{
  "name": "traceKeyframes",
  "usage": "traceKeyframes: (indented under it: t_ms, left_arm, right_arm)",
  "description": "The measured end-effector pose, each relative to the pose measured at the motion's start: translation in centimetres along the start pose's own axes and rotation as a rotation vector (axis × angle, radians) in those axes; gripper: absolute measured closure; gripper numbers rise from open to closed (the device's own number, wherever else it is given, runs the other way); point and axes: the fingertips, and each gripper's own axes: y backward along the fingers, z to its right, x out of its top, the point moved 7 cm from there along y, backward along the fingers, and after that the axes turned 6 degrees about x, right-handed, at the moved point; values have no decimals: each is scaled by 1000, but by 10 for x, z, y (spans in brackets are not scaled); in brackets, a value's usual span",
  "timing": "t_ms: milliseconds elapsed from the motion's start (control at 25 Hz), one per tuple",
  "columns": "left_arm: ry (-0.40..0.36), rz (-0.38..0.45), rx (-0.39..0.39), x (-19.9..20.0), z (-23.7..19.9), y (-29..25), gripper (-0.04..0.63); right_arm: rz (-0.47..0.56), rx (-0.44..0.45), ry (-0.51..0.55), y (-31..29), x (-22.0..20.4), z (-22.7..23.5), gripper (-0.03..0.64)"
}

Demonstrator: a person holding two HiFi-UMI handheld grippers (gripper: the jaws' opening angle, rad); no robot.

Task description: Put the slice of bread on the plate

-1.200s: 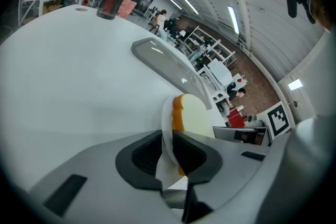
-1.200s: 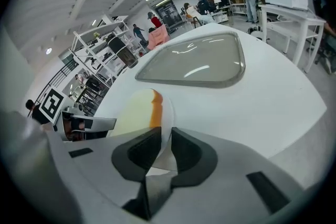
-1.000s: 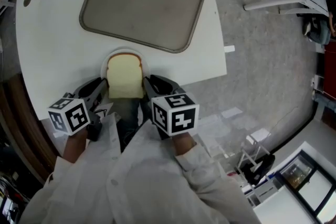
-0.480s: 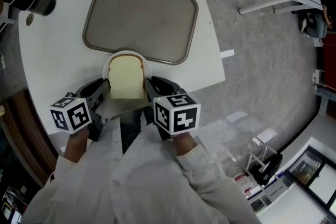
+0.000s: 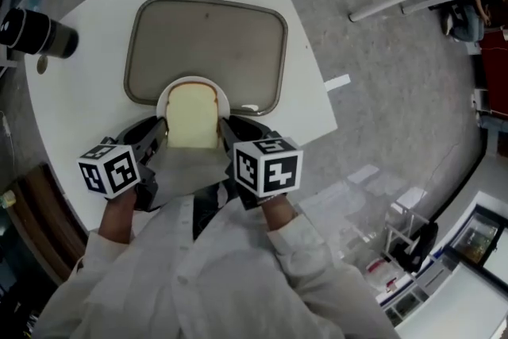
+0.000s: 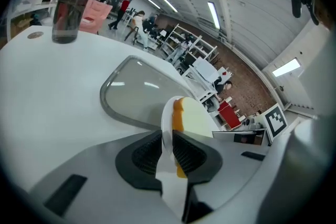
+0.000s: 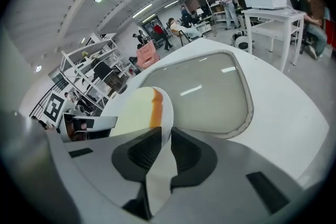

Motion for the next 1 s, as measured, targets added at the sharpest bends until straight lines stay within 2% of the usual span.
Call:
traceKeyframes:
  t_ms: [720, 1000]
  left_arm:
    - [-93, 17, -35, 83, -12, -59, 528]
    - [-103, 28, -30, 95, -11, -73, 529]
  right_arm:
    - [72, -52, -59, -35, 60, 26, 551]
    - [82, -68, -76, -39, 74, 36, 551]
